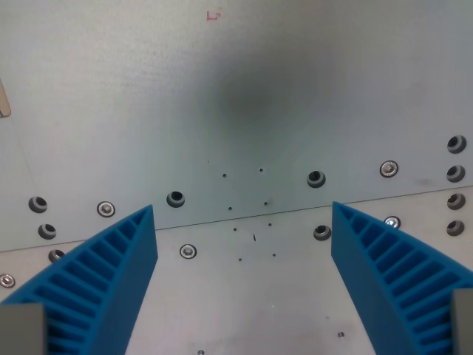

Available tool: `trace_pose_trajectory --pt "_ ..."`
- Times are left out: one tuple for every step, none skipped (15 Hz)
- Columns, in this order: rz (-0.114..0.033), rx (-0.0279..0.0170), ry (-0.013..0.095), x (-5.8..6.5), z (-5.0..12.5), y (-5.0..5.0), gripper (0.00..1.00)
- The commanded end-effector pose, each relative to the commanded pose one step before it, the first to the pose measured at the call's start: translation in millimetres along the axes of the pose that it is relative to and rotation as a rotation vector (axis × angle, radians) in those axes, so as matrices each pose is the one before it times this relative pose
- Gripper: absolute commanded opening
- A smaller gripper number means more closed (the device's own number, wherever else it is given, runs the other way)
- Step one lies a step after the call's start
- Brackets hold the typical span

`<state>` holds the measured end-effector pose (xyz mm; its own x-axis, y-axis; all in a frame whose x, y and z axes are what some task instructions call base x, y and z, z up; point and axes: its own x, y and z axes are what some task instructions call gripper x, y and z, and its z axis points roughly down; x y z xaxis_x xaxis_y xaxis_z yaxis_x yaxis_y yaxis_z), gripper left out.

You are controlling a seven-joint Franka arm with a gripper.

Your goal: Move in gripper positive y

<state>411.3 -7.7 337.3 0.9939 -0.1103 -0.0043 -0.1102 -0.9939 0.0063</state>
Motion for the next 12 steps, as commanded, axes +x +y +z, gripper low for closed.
trace_pose_trajectory --pt "0.0003 0.00028 0.0049 -0.21 -2.03 5.04 1.0" --pt "0.0 0.0 0.0 0.0 0.0 5.0 1.0" --pt "0.0 0.0 0.0 0.0 0.0 5.0 1.0" --pt "0.0 0.0 0.0 0.0 0.0 5.0 1.0" --pt "0.0 0.0 0.0 0.0 0.0 5.0 1.0" --pt "0.0 0.0 0.0 0.0 0.0 5.0 1.0" --pt "0.0 0.0 0.0 0.0 0.0 5.0 1.0" --pt "0.0 0.0 0.0 0.0 0.0 5.0 1.0" --pt "0.0 0.0 0.0 0.0 0.0 5.0 1.0" --pt "0.0 0.0 0.0 0.0 0.0 5.0 1.0" --pt "0.0 0.0 0.0 0.0 0.0 5.0 1.0" --pt "0.0 0.0 0.0 0.0 0.0 5.0 1.0"
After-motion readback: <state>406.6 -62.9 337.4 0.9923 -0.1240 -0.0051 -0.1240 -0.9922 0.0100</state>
